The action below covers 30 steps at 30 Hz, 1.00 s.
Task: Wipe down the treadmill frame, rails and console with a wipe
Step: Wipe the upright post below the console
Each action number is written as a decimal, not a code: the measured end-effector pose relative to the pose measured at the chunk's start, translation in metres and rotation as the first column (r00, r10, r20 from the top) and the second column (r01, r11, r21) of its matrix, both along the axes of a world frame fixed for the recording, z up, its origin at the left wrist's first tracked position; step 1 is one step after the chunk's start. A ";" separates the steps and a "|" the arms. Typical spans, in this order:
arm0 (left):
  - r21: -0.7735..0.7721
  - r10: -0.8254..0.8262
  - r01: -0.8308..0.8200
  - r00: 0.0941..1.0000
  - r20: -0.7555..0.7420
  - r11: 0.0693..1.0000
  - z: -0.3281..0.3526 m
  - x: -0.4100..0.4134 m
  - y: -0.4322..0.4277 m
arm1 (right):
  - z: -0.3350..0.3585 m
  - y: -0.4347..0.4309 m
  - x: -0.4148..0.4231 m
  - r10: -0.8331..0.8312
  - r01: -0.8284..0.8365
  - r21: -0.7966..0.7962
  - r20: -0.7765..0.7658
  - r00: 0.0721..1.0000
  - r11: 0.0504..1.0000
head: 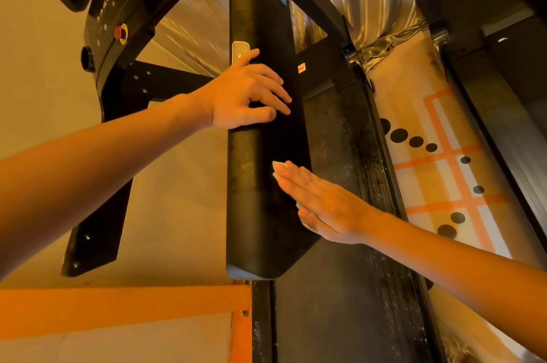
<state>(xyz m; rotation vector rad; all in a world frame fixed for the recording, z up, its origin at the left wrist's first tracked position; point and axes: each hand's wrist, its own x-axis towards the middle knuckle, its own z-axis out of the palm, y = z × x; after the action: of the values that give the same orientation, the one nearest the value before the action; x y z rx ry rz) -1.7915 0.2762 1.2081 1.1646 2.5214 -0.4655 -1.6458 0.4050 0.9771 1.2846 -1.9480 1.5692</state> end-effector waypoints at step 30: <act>0.027 -0.007 0.007 1.000 -0.001 1.000 -0.001 0.002 -0.001 | 0.049 -0.001 0.001 0.070 -0.069 0.014 -0.179 0.981 0.998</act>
<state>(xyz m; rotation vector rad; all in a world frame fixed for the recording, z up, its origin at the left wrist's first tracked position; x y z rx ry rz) -1.7891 0.2755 1.2070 1.1835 2.5332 -0.4348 -1.6450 0.4041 1.0261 1.4579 -1.8181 1.4243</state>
